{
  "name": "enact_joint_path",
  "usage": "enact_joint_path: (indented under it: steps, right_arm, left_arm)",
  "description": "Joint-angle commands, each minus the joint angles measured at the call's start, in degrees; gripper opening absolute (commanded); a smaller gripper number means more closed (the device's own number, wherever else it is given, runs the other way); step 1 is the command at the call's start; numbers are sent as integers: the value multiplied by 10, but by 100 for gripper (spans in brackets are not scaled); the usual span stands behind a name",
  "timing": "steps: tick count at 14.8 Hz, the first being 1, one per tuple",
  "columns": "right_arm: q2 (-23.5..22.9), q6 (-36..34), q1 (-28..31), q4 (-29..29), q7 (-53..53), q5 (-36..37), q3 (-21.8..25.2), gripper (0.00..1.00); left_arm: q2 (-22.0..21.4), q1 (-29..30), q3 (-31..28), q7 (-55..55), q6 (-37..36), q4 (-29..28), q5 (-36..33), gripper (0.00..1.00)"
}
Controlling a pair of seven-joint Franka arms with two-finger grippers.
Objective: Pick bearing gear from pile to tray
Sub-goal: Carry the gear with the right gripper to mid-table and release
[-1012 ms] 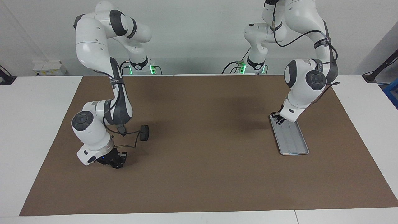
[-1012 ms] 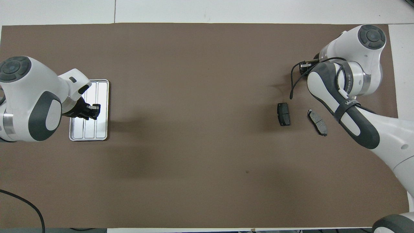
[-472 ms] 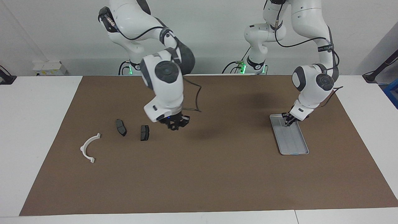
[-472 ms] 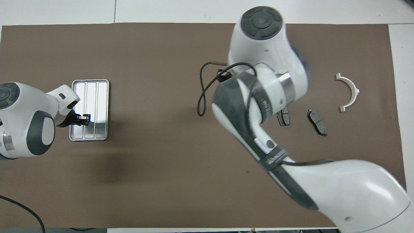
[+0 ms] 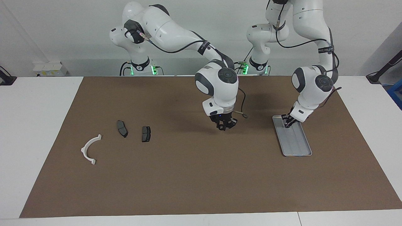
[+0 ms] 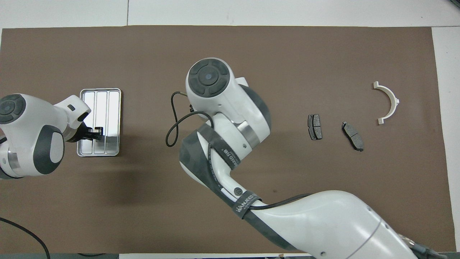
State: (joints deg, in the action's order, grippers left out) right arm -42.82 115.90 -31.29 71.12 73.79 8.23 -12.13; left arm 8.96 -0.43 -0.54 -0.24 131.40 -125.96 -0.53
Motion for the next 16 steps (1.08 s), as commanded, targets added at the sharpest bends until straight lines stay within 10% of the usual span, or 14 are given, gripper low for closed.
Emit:
enact_joint_path:
  steps: [1,4,11,13,16]
  right_arm:
    - [-12,15,6,-2,8,13,0,0]
    - [-20,61,7,18,11,27,2,0]
    - [-16,95,12,46,13,36,2,0]
    - [-16,78,12,40,12,35,3,99]
    - [-6,8,37,11,6,34,3,100]
  left_arm:
    - [-26,-4,-2,-6,33,-42,7,7]
    - [-25,-3,-2,-6,27,-33,10,96]
    - [-14,-23,1,-27,-27,42,47,100]
    - [-12,-33,1,-51,-21,44,46,100]
    - [-6,-54,1,-71,-23,59,47,100]
